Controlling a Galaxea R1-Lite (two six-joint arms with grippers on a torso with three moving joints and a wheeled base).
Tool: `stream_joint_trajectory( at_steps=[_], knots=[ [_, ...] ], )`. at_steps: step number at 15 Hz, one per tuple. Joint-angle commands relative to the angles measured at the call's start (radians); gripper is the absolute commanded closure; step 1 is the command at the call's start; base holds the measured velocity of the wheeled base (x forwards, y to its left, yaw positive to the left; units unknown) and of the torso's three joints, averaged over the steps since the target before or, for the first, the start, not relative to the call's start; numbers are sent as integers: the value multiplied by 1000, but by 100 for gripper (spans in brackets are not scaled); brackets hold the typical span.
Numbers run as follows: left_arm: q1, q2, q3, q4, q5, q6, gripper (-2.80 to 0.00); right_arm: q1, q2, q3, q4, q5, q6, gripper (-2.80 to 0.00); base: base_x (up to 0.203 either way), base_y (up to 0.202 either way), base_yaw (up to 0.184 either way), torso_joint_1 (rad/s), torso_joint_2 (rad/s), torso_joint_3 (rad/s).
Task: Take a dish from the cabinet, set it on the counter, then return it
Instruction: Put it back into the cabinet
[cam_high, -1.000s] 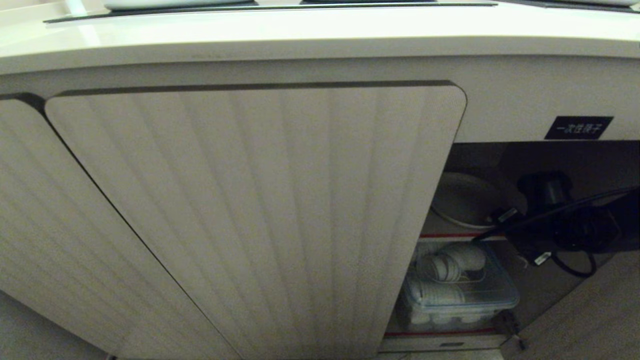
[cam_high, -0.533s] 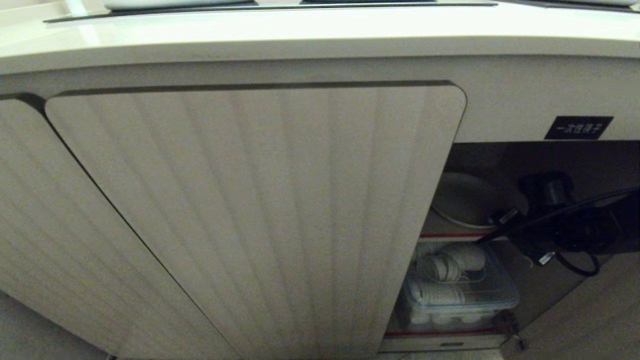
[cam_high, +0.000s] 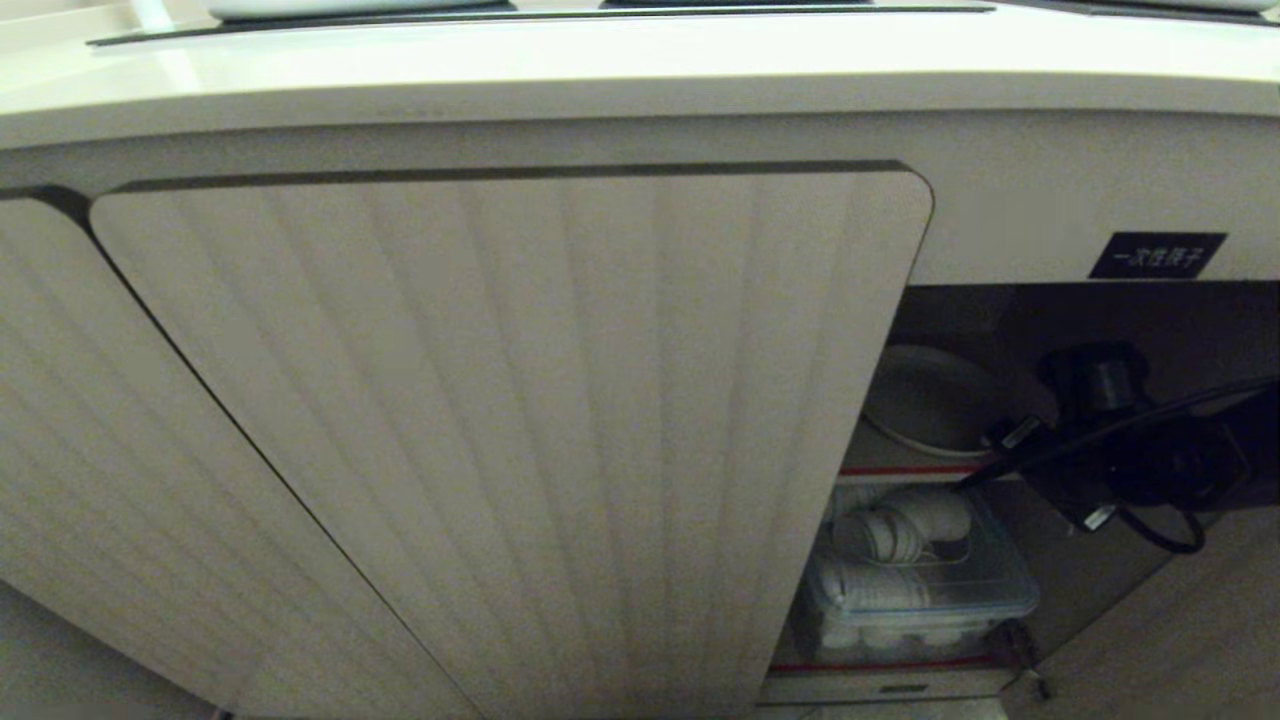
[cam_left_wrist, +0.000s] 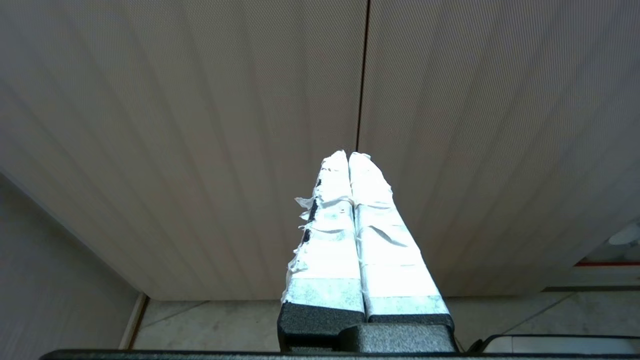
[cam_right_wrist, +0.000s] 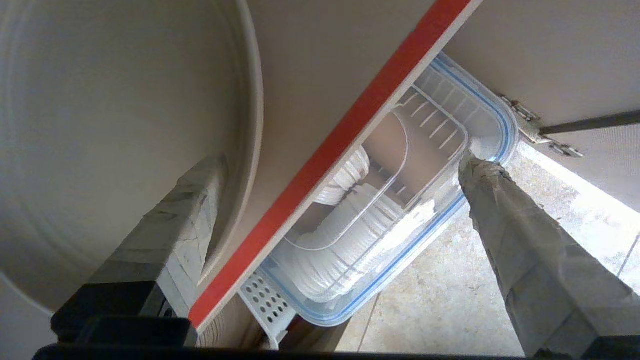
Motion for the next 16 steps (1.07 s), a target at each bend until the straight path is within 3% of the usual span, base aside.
stream_joint_trajectory(
  at_steps=[1,16],
  knots=[
    [0,0,0,0,0,0,0,3,-9,12,-2,-5,6,-280,0,0,0,0,0,0],
    [0,0,0,0,0,0,0,21,-97,122,-65,-43,-155,-280,0,0,0,0,0,0]
  ],
)
